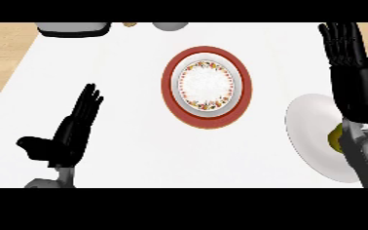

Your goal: Pick the pear from the plate and place it in the plate

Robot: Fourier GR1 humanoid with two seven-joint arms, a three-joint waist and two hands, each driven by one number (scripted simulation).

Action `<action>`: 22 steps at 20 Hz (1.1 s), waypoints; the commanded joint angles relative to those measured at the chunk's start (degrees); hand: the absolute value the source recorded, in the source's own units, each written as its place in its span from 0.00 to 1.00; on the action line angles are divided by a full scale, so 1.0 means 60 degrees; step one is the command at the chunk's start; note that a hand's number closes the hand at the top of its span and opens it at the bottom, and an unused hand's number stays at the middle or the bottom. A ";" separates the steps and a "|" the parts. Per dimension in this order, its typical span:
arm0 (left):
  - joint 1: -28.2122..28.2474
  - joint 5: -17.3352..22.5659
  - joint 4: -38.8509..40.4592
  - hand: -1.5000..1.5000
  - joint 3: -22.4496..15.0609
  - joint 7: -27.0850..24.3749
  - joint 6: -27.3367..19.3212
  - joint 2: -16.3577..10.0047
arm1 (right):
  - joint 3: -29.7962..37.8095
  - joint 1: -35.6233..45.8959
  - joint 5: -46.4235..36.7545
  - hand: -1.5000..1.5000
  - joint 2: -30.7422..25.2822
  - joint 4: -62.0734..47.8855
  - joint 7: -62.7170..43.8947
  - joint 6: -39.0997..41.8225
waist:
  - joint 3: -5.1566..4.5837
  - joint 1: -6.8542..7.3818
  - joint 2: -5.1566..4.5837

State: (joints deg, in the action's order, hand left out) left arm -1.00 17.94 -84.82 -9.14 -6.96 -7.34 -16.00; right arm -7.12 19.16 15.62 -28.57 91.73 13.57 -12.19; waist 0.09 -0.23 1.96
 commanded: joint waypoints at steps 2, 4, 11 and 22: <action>-0.0483 -0.0550 0.0077 0.50 0.0027 0.0176 -0.0176 -0.0377 | 0.1654 0.0034 0.1001 0.00 0.0403 -0.1449 -0.0590 -0.0913 | 0.0007 0.0033 -0.0390; -0.0759 -0.0981 -0.0087 0.50 0.0215 0.0265 -0.0516 -0.0817 | 0.2838 -0.0090 0.1693 0.00 0.0690 -0.2235 -0.1399 -0.2091 | 0.0060 -0.0093 -0.0450; -0.1450 -0.1452 0.0213 0.50 -0.0145 0.1088 -0.0448 -0.1110 | 0.1896 -0.0935 -0.0489 0.00 -0.0453 -0.5041 -0.4220 -0.3677 | -0.0003 0.0104 -0.0558; -0.2434 -0.2054 0.0792 0.50 -0.0091 0.2040 -0.0814 -0.0550 | 0.0417 -0.0366 -0.3111 0.00 -0.1130 -0.5120 -0.6175 -0.5280 | -0.0032 -0.0052 -0.0304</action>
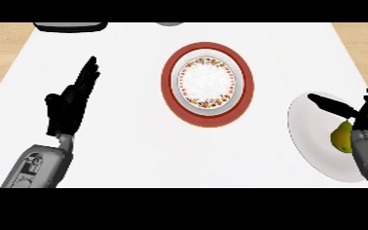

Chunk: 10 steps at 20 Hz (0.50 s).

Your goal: Pick the pear from the plate and place it in the plate

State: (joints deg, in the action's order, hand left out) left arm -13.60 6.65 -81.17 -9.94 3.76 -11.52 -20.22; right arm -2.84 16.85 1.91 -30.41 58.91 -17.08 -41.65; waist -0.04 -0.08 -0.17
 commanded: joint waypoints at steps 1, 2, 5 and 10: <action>-0.0396 0.0128 0.0025 0.50 0.0377 0.0395 0.0253 -0.0221 | -0.0446 -0.0377 -0.0891 0.00 -0.1257 0.1267 -0.1722 -0.0127 | -0.0018 -0.0143 0.0085; -0.0010 -0.0032 0.0225 0.50 0.0262 -0.0064 0.0351 -0.0095 | -0.0522 -0.0870 -0.1064 0.00 -0.1299 0.1983 -0.2034 -0.0243 | -0.0014 -0.0140 0.0078; -0.0220 -0.0089 0.0172 0.50 0.0259 0.0174 0.0302 -0.0151 | -0.0793 -0.0035 -0.1184 0.00 -0.2715 0.1475 -0.4080 0.1509 | -0.0032 -0.0057 0.0055; 0.0030 -0.0322 -0.0266 0.50 0.0121 0.0342 -0.0046 0.0017 | -0.0685 -0.0267 0.0386 0.00 -0.3995 0.2255 -0.5671 0.4827 | -0.0019 -0.0100 0.0096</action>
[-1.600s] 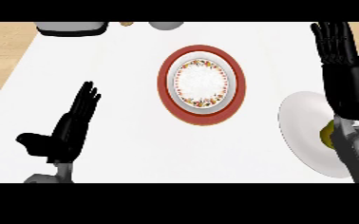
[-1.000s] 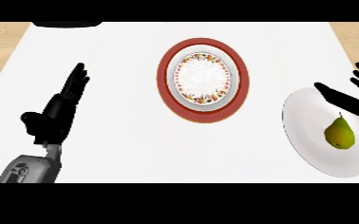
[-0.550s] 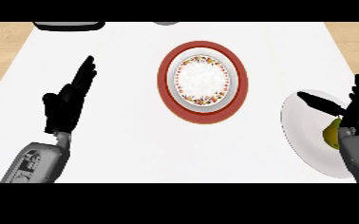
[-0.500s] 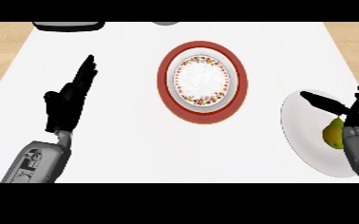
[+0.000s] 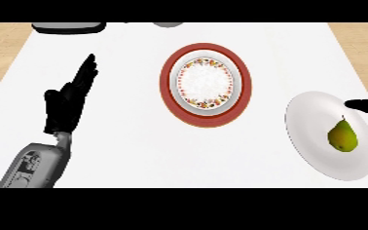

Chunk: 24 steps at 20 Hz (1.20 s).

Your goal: Pick the pear from the plate and place it in the plate

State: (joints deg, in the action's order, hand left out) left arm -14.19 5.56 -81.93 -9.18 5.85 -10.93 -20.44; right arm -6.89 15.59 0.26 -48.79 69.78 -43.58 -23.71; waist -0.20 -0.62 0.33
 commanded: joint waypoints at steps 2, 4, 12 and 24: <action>-0.0212 0.0133 0.0055 0.50 0.0188 0.0049 0.0266 -0.0028 | 0.0312 0.0282 0.1196 0.00 -0.1053 0.0380 -0.1942 0.2448 | 0.0017 0.0031 -0.0035; 0.0054 -0.0233 0.0024 0.50 0.0034 -0.0129 -0.0037 0.0244 | 0.0463 -0.0387 0.1345 0.00 -0.1111 0.0739 -0.1861 0.2778 | 0.0026 0.0008 -0.0025; 0.0009 -0.0706 -0.0088 0.50 -0.0037 0.0064 -0.0132 0.0872 | 0.1202 -0.0127 0.1555 0.00 -0.0945 -0.0017 -0.2109 0.4158 | 0.0034 0.0107 -0.0050; -0.0293 -0.0812 0.0264 0.50 0.0811 -0.0008 0.0551 0.0814 | 0.1009 0.0314 0.0487 0.00 0.0623 -0.2080 -0.1401 0.5177 | 0.0035 0.0135 -0.0060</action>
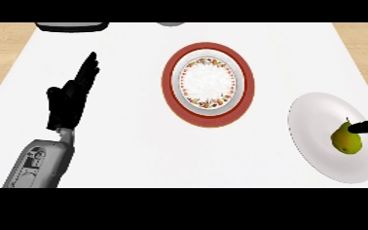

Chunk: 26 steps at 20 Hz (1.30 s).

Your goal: Pick the pear from the plate and place it in the plate

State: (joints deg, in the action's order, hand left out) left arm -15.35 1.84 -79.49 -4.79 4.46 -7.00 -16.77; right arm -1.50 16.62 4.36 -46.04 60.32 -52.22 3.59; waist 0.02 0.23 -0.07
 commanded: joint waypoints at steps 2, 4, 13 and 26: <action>0.0156 -0.0174 -0.0049 0.50 0.0115 -0.0137 0.0168 0.0225 | 0.0181 -0.0081 -0.0544 0.00 0.0738 -0.1077 0.0975 0.0184 | 0.0001 -0.0001 0.0001; -0.0046 -0.0265 -0.0109 0.50 0.0211 0.0361 0.0260 0.0211 | 0.0179 0.0463 -0.0876 0.00 0.1069 -0.1479 0.0734 0.0184 | 0.0001 0.0017 -0.0001; -0.0075 -0.0614 0.0560 0.50 0.0704 -0.0487 0.0518 0.0580 | 0.0819 -0.0298 -0.1381 0.00 0.1364 -0.1462 0.1143 0.0638 | -0.0004 -0.0063 0.0011; -0.0074 -0.0968 0.0342 0.50 0.0690 -0.0059 0.0598 0.1131 | 0.1203 0.0434 -0.2872 1.00 0.1366 -0.2989 0.2691 0.0122 | -0.0002 -0.0038 -0.0003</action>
State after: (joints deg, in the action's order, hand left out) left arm -13.68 -3.34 -81.30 -0.79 5.13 -3.04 -11.89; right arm 4.56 18.30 -11.48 -36.43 44.95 -38.13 3.34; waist -0.59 0.06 0.28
